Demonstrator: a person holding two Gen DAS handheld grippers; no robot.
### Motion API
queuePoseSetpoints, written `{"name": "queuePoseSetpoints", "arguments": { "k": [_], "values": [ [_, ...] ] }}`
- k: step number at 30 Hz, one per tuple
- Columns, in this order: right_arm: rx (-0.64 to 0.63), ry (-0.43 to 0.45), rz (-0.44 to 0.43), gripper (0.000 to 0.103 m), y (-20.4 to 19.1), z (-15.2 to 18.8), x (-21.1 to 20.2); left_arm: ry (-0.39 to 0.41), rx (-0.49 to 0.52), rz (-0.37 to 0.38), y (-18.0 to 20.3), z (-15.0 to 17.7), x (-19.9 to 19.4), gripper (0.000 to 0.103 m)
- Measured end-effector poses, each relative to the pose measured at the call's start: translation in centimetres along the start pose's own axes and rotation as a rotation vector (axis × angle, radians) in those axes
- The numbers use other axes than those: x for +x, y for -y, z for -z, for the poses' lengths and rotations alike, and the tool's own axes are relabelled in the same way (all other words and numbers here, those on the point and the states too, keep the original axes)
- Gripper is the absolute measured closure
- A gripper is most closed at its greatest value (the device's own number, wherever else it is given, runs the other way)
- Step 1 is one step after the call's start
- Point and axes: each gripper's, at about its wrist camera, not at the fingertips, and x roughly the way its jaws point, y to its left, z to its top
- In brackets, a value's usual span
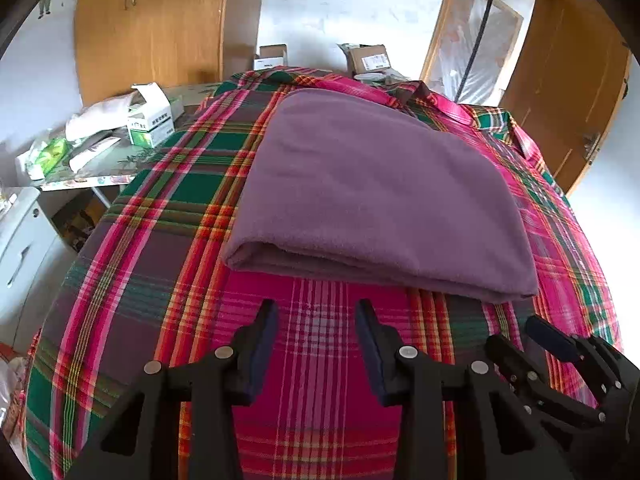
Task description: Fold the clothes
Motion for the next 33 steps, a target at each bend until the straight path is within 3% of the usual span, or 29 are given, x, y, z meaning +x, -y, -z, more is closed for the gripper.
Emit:
{"name": "queuePoseSetpoints", "arguments": {
  "k": [2, 14, 33],
  "values": [
    [0.007, -0.002, 0.023, 0.042, 0.1, -0.1, 0.1, 0.006, 0.008, -0.013, 0.3, 0.0, 0.1, 0.063],
    [0.058, -0.018, -0.01, 0.034, 1.1, -0.6, 1.0, 0.024, 0.043, -0.046, 1.1, -0.2, 0.7, 0.053],
    [0.046, -0.019, -0.028, 0.031, 1.4, -0.8, 1.2, 0.009, 0.077, -0.099, 2.1, -0.5, 1.4, 0.046]
  ]
}}
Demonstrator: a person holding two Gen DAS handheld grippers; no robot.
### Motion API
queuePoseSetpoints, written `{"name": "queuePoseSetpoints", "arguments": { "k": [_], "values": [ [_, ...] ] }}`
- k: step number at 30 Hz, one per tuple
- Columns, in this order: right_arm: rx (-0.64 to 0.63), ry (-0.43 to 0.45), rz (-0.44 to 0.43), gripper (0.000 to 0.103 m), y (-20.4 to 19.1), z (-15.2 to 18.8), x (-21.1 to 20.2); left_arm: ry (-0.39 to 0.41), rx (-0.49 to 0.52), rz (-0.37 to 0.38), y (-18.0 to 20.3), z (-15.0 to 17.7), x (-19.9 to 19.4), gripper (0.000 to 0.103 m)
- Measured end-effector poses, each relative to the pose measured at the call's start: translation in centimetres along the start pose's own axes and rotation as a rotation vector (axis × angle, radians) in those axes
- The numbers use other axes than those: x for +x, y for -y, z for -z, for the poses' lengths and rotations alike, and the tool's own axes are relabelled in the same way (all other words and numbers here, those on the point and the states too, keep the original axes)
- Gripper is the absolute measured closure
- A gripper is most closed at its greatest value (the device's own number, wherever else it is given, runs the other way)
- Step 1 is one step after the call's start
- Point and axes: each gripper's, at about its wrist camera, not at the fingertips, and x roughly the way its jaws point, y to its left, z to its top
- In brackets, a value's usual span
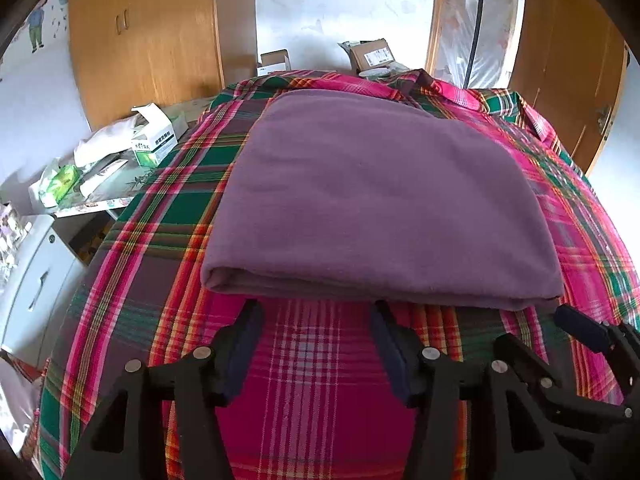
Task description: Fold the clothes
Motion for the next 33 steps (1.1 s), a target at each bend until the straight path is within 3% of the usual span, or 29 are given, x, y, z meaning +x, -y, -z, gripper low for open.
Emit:
{"name": "queuePoseSetpoints", "arguments": {
  "k": [33],
  "values": [
    [0.013, -0.001, 0.02, 0.029, 1.0, 0.2, 0.0, -0.005, 0.013, 0.003, 0.2, -0.2, 0.4, 0.039]
  ]
}}
